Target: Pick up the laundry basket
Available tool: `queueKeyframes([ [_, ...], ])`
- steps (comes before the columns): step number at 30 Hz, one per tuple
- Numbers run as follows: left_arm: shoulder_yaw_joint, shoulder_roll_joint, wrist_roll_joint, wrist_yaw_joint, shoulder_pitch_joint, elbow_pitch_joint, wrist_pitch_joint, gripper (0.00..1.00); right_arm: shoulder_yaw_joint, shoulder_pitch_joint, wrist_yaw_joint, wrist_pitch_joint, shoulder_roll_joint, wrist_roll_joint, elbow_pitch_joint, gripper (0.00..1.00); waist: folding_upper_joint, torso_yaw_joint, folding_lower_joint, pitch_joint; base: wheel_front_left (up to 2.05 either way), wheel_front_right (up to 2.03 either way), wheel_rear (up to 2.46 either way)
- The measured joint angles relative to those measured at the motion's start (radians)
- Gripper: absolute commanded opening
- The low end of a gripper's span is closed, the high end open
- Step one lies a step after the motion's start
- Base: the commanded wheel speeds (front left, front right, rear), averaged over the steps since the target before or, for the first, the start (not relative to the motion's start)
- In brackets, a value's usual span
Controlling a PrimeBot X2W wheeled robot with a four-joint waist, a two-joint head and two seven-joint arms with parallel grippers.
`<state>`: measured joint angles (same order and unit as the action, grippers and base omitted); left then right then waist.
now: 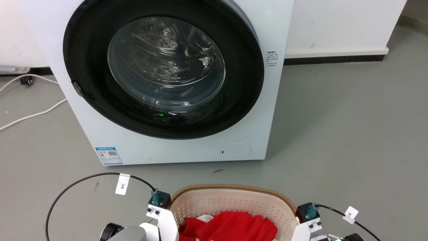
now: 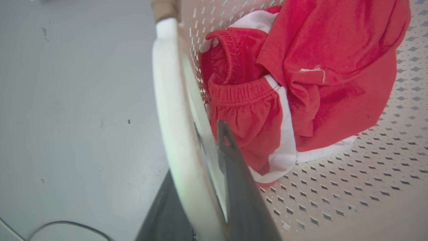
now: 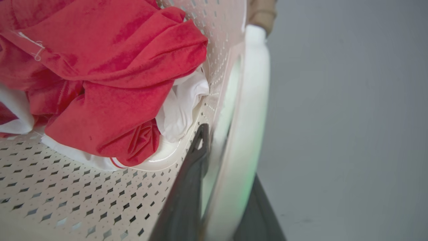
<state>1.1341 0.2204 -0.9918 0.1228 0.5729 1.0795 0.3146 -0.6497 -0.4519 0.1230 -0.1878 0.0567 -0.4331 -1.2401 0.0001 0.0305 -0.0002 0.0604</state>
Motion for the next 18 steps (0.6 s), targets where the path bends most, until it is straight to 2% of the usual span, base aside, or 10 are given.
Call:
queueKeyframes([
  [8, 0.06, 0.01, -0.052, 0.0, 0.013, -0.008, 0.044, 0.0, -0.058, 0.0, 0.0, -0.047, 0.001, -0.065, -0.001, 0.0, 0.0, -0.001, 0.0001, 0.03, 0.0, 0.0, 0.0],
  [18, 0.109, 0.018, -0.097, 0.0, 0.042, -0.011, 0.052, 0.0, -0.11, -0.026, 0.0, -0.05, 0.003, -0.135, -0.015, 0.0, 0.0, -0.007, 0.0002, 0.028, 0.0, 0.0, 0.0],
])
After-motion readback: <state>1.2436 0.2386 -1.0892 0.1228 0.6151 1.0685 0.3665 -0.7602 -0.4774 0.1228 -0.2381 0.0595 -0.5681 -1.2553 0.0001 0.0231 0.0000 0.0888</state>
